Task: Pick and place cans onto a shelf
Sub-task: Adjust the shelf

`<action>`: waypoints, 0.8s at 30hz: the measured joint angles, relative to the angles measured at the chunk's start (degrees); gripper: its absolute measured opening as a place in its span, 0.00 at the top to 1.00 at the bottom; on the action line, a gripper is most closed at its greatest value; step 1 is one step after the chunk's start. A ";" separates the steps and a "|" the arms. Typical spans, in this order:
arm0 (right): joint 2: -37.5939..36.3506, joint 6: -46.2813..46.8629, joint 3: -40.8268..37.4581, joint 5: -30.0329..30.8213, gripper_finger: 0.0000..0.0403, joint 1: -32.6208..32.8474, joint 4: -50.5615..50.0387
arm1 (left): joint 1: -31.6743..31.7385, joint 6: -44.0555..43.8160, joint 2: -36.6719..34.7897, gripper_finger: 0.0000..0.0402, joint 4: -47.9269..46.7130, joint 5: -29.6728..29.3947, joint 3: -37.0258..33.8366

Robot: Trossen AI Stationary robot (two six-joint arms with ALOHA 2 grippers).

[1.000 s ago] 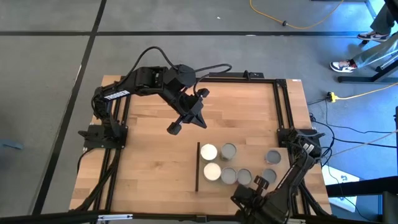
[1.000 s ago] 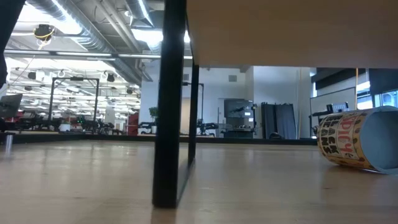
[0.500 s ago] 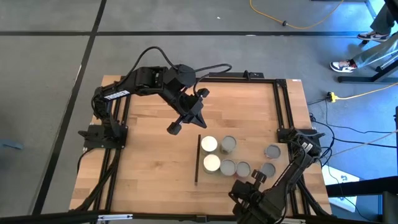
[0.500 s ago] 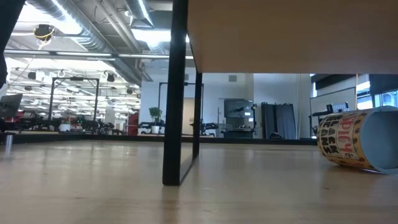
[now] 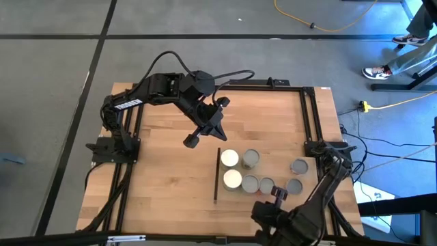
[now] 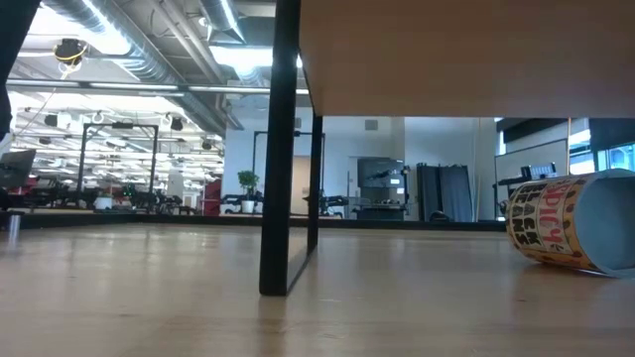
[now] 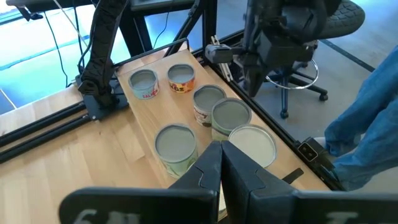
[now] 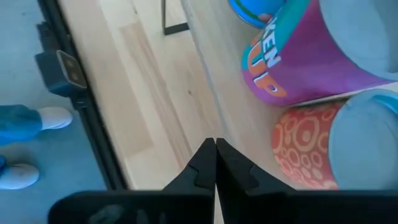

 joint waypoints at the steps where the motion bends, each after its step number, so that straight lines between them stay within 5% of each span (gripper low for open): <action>1: 0.00 -0.01 0.36 -0.31 0.99 0.02 0.01 | 0.00 0.00 0.00 1.00 0.00 0.00 0.00; 14: 0.00 -1.36 5.90 1.79 0.99 2.38 0.03 | 0.00 0.00 0.00 1.00 0.00 0.40 0.00; 24: 0.00 3.21 4.96 -6.50 0.99 3.35 -0.04 | 0.00 -0.02 0.00 1.00 -0.04 0.44 0.00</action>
